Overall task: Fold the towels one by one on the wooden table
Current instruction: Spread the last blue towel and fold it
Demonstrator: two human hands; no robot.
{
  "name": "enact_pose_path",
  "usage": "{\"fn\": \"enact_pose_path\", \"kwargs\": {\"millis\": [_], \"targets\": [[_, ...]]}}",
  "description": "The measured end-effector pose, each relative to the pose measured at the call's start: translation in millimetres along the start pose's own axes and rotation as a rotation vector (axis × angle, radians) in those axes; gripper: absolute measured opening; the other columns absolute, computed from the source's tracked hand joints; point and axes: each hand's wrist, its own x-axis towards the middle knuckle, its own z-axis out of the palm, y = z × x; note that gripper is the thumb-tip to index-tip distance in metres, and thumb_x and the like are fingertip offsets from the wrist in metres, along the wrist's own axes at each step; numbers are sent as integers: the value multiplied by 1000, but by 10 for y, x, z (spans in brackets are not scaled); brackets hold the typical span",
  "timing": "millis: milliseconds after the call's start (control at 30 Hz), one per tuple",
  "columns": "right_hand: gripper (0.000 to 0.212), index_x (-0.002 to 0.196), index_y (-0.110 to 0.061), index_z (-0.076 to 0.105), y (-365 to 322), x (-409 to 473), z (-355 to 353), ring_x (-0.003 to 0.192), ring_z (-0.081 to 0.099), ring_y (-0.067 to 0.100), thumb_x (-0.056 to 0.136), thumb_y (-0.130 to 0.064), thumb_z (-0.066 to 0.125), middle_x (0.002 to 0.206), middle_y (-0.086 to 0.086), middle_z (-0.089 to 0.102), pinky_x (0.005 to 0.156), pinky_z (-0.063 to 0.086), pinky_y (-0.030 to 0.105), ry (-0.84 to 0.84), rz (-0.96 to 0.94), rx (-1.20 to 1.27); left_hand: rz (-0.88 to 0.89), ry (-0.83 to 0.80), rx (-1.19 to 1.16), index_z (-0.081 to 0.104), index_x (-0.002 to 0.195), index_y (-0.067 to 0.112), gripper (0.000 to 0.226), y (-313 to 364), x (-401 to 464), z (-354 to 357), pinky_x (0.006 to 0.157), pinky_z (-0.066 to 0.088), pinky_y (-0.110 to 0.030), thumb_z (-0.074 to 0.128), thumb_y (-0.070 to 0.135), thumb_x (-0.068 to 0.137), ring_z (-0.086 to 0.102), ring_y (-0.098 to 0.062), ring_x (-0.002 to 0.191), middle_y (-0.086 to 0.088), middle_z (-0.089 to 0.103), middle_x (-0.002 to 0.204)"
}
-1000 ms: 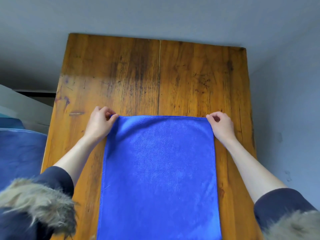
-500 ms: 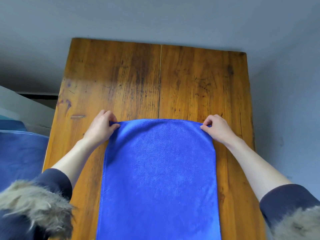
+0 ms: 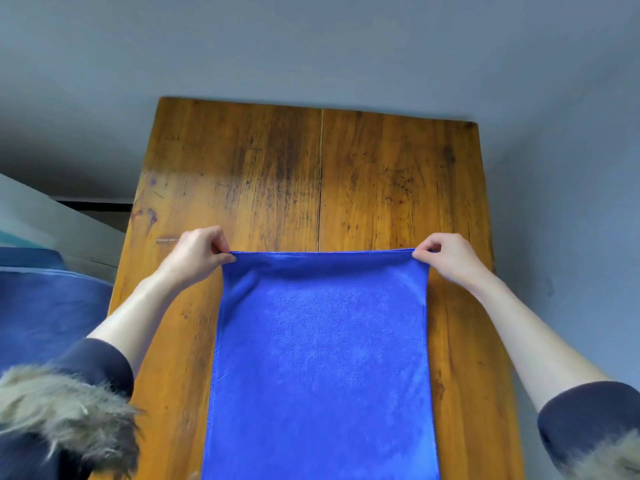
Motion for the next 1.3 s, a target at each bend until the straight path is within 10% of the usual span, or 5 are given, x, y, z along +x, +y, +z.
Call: {"fn": "enact_pose_path", "kwargs": {"millis": [567, 867, 1133, 1300], "targets": [[14, 68, -12, 64, -1613, -1431, -1418, 73, 57, 16, 80, -4, 69, 75, 3, 64, 71, 44, 27, 297, -235, 208, 327, 169, 1, 45, 58, 25, 40, 653, -1099, -1927, 54, 39, -22, 73, 0, 72, 47, -9, 55, 4, 58, 61], [18, 70, -13, 64, -2136, -1933, -1773, 61, 48, 12, 82, 0, 63, 70, 5, 60, 59, 41, 16, 449, -381, 446, 421, 375, -571, 55, 64, 0, 21, 919, -1428, -2853, 58, 47, -10, 70, -13, 71, 59, -1, 57, -7, 65, 74], [12, 70, -8, 62, -2488, -2037, -1945, 68, 54, 19, 77, 1, 66, 77, 6, 62, 56, 37, 12, 734, -585, 20, 473, 593, -48, 48, 57, 17, 36, 1147, -1515, -3096, 57, 37, -27, 66, -10, 72, 51, -24, 63, -7, 59, 66], [12, 73, -12, 63, -2505, -2012, -1996, 70, 58, 15, 80, -3, 65, 77, 0, 64, 62, 42, 11, 743, -583, 213, 524, 633, -1, 70, 84, 10, 18, 1195, -1577, -3099, 66, 36, -21, 62, -6, 82, 52, -14, 69, -2, 58, 85]]}}
